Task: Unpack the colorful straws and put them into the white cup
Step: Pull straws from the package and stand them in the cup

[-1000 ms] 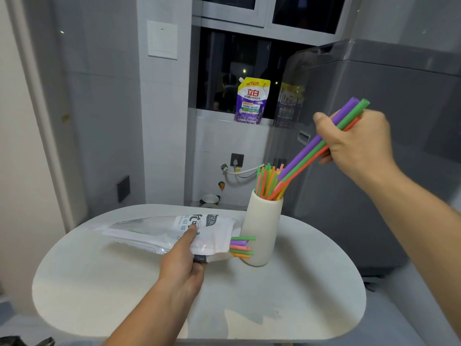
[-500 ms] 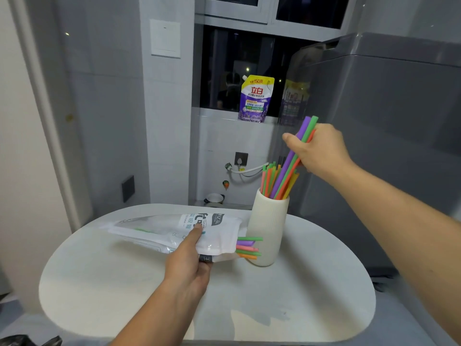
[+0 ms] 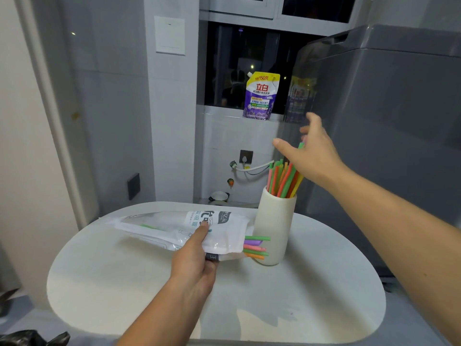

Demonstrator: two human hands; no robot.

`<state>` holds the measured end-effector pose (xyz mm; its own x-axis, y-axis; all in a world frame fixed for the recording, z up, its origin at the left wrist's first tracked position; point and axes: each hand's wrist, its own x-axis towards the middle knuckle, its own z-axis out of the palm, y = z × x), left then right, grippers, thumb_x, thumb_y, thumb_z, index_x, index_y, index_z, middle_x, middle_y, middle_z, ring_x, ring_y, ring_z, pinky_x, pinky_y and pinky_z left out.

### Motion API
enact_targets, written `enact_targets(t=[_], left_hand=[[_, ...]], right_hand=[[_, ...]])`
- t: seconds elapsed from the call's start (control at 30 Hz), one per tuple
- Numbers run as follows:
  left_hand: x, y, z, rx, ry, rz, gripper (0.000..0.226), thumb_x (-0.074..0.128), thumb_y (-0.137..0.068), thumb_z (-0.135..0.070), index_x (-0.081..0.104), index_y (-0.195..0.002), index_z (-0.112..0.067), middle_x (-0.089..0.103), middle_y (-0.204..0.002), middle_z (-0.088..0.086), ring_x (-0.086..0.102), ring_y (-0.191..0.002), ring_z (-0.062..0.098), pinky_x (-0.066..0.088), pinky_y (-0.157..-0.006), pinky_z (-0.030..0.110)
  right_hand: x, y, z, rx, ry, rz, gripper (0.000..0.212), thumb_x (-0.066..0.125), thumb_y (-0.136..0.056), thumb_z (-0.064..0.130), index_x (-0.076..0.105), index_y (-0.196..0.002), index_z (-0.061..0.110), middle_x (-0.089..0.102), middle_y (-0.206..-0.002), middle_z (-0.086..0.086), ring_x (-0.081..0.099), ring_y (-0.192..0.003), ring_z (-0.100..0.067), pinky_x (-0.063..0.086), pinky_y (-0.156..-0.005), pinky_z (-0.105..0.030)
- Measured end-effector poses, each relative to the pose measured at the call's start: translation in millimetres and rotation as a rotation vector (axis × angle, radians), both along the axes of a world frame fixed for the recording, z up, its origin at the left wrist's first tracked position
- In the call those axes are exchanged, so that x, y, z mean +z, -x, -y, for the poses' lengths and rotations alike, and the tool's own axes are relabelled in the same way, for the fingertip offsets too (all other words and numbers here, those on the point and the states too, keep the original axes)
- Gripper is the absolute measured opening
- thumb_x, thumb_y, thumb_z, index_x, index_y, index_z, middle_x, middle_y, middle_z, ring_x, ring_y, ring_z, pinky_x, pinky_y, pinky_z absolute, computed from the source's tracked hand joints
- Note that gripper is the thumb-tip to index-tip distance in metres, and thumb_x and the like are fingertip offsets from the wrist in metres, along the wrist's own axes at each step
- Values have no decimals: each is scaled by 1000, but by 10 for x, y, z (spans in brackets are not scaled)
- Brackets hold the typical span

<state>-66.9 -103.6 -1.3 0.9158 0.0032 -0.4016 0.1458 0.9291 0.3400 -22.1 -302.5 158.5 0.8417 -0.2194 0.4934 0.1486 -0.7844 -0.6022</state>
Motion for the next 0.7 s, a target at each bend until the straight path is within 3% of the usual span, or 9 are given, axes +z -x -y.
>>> enact_targets(t=[0.1, 0.2, 0.27, 0.3, 0.37, 0.43, 0.47, 0.6, 0.7], left_hand=[[-12, -1, 6, -7, -14, -2, 42, 69, -94, -5, 63, -135, -8, 75, -121, 8, 74, -93, 18, 58, -47, 25], [-26, -7, 4, -13, -26, 6, 43, 70, -93, -5, 63, -135, -8, 75, -122, 8, 74, -94, 18, 59, -48, 25], [-30, -9, 2, -10, -40, 15, 43, 70, -93, -5, 63, -136, -9, 75, -122, 8, 74, -94, 18, 59, -49, 25], [-28, -7, 2, -11, -50, 18, 44, 70, -93, -5, 63, -135, -9, 76, -122, 8, 74, -95, 18, 59, -49, 25], [-25, -1, 5, -16, -67, 23, 43, 71, -93, -5, 63, -135, -9, 76, -121, 8, 74, -95, 19, 59, -49, 26], [-27, 2, 10, -16, -83, 28, 43, 70, -93, -5, 63, -135, -9, 76, -121, 8, 74, -95, 19, 59, -49, 26], [-29, 6, 11, -17, -90, 32, 43, 70, -93, -5, 63, -136, -9, 75, -121, 8, 74, -95, 19, 59, -48, 26], [-24, 26, 7, -24, -131, 56, 44, 70, -93, -5, 63, -136, -10, 76, -121, 8, 74, -94, 19, 59, -49, 27], [-19, 33, 9, -24, -158, 70, 43, 70, -93, -5, 63, -135, -10, 76, -120, 7, 75, -94, 18, 60, -51, 27]], right_hand=[[17, 12, -57, 34, 113, -35, 70, 64, -93, 44, 33, -151, 20, 51, -146, -5, 53, -128, -24, 50, -95, -40], [-97, -17, -66, 44, 314, -183, 43, 45, -101, 48, 61, -126, 17, 66, -124, -7, 63, -110, -26, 54, -85, -37], [-184, 10, -60, 65, 421, -250, 53, 27, -105, 51, 65, -99, 15, 68, -104, -11, 64, -97, -28, 51, -79, -36], [-213, 23, -59, 74, 454, -269, 58, 22, -105, 52, 64, -98, 14, 68, -103, -12, 64, -98, -29, 51, -83, -38], [-235, 27, -55, 100, 478, -271, 59, 19, -105, 52, 63, -120, 15, 63, -127, -15, 57, -118, -31, 47, -99, -43], [-243, 15, -63, 111, 474, -249, 61, 21, -104, 54, 43, -149, 19, 38, -159, -10, 33, -146, -29, 32, -115, -47], [-251, 18, -68, 116, 477, -252, 63, 21, -104, 55, 33, -155, 21, 26, -165, -5, 22, -151, -27, 25, -119, -49], [-308, 28, -42, 124, 605, -306, 62, 18, -103, 55, 32, -155, 23, 27, -165, -2, 19, -152, -23, 19, -119, -48], [-296, 25, -3, 80, 552, -147, 63, 24, -103, 55, 30, -156, 21, 28, -165, -3, 20, -152, -23, 19, -120, -47]])
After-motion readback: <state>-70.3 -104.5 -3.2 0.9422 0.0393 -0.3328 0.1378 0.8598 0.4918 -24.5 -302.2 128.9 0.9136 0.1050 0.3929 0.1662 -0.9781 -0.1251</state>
